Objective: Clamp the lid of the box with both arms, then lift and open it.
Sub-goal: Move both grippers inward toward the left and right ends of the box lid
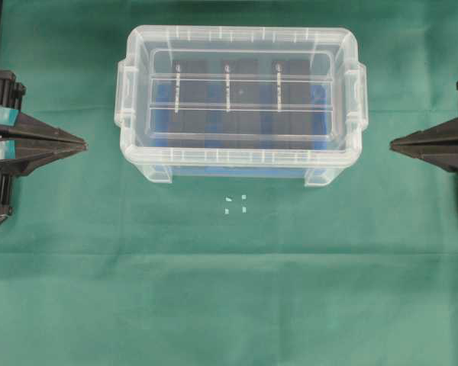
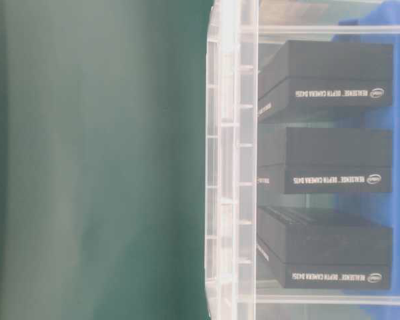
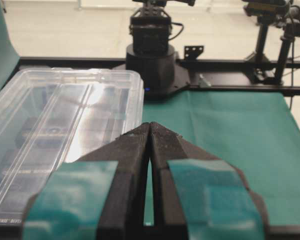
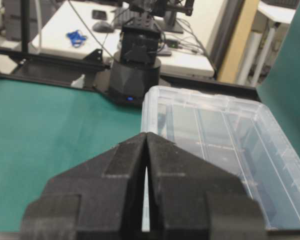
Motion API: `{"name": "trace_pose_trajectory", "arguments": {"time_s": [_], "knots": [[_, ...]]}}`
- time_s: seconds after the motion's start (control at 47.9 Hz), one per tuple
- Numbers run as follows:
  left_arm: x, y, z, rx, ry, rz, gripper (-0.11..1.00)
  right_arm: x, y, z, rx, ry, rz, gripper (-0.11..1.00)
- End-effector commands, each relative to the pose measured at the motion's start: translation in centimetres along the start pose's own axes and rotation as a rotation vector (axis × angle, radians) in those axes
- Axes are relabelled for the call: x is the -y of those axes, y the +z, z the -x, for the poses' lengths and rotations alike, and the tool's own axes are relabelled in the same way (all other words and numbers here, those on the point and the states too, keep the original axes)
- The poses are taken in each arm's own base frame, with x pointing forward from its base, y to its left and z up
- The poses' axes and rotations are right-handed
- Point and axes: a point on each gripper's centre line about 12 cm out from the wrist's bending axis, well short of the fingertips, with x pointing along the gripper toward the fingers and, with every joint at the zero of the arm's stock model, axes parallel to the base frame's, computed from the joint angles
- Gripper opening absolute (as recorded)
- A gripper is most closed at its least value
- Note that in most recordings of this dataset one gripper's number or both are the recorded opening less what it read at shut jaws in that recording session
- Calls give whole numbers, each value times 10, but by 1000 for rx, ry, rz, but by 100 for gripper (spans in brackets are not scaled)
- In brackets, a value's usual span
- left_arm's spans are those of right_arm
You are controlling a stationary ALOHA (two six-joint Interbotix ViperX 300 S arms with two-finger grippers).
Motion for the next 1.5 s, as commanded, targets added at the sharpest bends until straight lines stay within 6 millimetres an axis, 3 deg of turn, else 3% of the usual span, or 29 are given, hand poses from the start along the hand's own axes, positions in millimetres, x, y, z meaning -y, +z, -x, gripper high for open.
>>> {"name": "trace_pose_trajectory", "arguments": {"time_s": [0.0,0.355,0.626,0.898,1.169,1.483], "knots": [[0,9,-4,-3,-2,-24,2,2,8,-3,12,-9,8,0],[-4,11,-4,-6,17,-37,2,8,15,-9,-57,-37,8,0],[-37,18,-4,-46,181,-47,2,45,23,-6,-87,-216,26,0],[-63,23,1,-50,309,-55,2,69,32,-2,-122,-332,59,0],[-65,19,2,-110,322,-43,1,74,29,-1,-164,-353,45,0],[-65,7,6,-325,324,8,1,75,17,1,-373,-363,-21,0]]}}
